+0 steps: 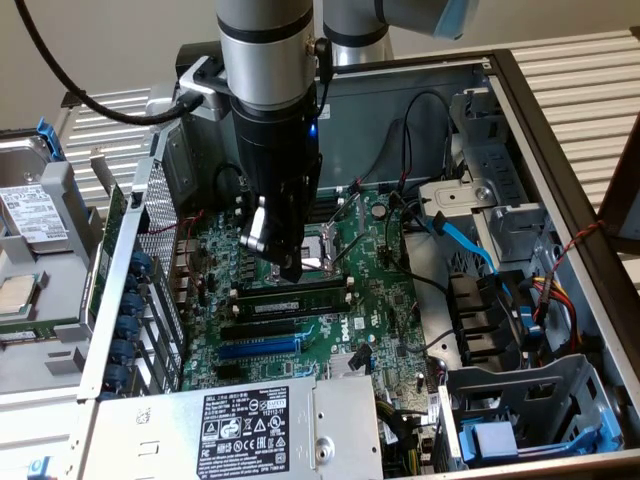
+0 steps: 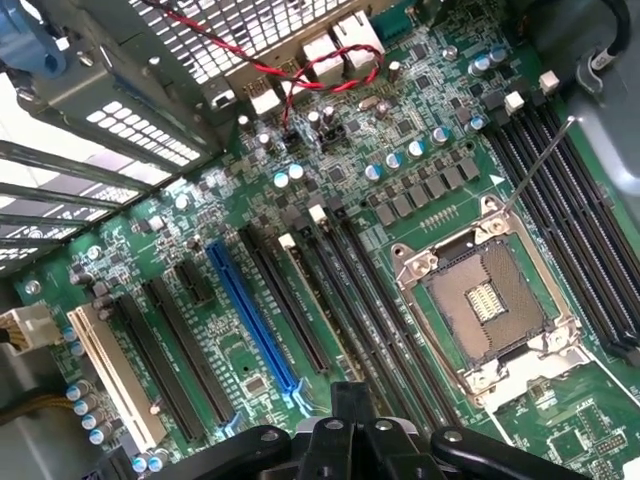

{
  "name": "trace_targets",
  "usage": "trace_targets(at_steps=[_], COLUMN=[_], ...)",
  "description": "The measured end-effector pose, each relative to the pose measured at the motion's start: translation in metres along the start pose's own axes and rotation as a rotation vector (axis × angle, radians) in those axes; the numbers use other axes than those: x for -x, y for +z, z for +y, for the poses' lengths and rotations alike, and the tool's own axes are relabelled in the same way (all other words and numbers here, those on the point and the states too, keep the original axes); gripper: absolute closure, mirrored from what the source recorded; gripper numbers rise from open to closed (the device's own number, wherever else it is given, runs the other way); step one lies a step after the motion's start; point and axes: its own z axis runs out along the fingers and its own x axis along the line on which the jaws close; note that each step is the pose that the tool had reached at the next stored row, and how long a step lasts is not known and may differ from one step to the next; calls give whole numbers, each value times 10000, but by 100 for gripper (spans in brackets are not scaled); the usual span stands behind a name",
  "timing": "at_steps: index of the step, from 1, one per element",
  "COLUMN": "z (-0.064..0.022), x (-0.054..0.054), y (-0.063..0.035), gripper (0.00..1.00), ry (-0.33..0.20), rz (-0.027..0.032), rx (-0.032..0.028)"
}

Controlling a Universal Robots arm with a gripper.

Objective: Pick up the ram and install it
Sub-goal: 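Press down the ram until it locks into place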

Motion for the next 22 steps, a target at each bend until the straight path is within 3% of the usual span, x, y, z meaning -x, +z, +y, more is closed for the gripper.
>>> trace_targets(at_steps=[10, 16, 22], z=[0, 0, 0], x=[0, 0, 0], y=[0, 0, 0], gripper=[89, 89, 89], ry=[1075, 1569, 2148], rz=[53, 159, 211], rx=[1, -58, -81])
